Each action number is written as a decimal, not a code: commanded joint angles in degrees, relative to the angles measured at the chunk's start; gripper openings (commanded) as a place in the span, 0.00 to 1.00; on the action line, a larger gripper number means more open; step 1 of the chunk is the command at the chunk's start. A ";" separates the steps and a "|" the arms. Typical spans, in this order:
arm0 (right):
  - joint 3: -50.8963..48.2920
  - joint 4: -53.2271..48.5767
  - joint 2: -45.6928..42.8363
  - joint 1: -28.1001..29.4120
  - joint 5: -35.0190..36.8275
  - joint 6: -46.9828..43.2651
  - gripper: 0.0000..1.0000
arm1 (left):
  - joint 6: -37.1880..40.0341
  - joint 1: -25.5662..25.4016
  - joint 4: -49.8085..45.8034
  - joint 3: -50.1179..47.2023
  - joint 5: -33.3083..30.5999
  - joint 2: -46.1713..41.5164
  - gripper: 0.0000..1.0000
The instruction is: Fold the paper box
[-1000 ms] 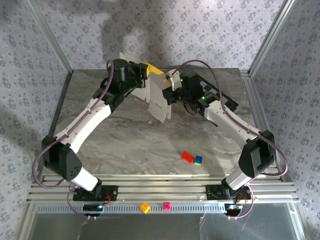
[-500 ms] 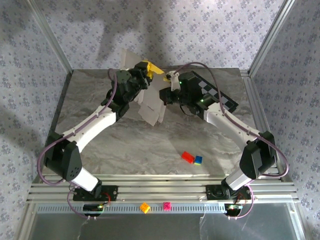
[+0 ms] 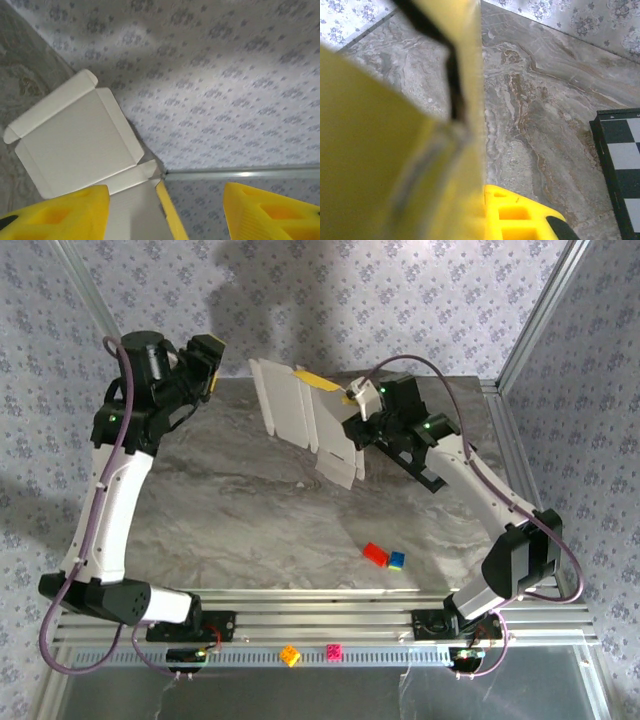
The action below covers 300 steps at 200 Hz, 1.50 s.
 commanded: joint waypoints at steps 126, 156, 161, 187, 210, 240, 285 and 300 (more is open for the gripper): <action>-0.77 2.70 -0.80 3.67 0.06 -3.24 0.00 | -31.46 -9.52 6.83 2.32 -0.27 15.42 0.67; -1.14 2.96 -0.95 3.67 -0.14 -2.95 0.00 | -31.96 -9.30 8.87 1.89 -0.54 15.43 0.66; -1.11 2.99 -0.98 3.68 -0.23 -2.81 0.00 | -32.14 -9.34 9.05 1.76 -0.01 15.69 0.65; -0.75 3.01 -0.88 3.68 -0.67 -2.67 0.00 | -33.62 -9.40 11.63 -0.81 1.25 15.81 0.58; -0.80 3.11 -0.86 3.60 -1.00 -2.47 0.00 | -33.94 -9.15 13.83 -2.28 1.13 16.05 0.51; -1.00 3.35 -0.93 3.42 -1.64 -1.95 0.00 | -34.24 -8.74 17.22 -2.83 2.93 17.71 0.50; -0.91 3.55 -0.95 2.99 -1.54 -1.40 0.00 | -33.52 -8.59 15.03 -2.77 4.18 18.12 0.43; -1.03 3.92 -1.04 2.70 -1.97 -0.84 0.00 | -33.97 -8.65 15.67 -4.82 4.01 17.31 0.36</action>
